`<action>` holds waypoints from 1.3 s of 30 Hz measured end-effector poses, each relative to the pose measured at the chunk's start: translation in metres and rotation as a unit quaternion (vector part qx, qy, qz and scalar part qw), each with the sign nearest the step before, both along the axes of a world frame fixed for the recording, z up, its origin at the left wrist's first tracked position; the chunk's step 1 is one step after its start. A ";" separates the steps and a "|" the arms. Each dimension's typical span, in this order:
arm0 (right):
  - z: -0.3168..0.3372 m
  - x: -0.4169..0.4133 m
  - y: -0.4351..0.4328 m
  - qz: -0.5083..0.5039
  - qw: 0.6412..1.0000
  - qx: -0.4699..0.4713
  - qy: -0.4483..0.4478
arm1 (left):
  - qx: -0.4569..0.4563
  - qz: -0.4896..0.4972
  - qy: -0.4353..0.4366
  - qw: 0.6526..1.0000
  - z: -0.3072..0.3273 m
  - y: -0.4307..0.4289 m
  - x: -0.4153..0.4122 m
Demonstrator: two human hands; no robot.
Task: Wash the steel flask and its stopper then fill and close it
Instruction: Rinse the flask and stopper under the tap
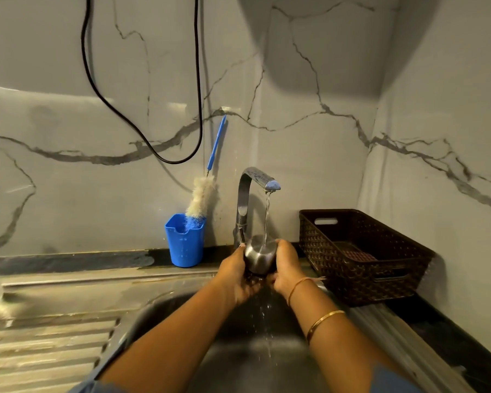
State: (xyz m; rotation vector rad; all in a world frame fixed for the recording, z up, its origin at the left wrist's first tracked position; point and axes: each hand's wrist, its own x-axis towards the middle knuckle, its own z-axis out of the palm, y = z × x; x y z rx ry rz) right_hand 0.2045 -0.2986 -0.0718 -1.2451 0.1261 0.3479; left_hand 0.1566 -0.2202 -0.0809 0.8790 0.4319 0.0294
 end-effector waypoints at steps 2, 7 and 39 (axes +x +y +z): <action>-0.005 0.008 0.006 -0.042 0.977 -0.189 -0.089 | -0.002 0.031 0.018 0.999 -0.004 0.000 0.003; -0.020 -0.009 0.004 -0.036 0.688 -0.458 -0.562 | 0.077 0.075 -0.010 0.994 -0.006 -0.003 0.005; -0.009 -0.010 -0.043 0.225 0.838 -0.328 -0.374 | 0.386 0.158 0.019 0.909 -0.013 0.046 0.018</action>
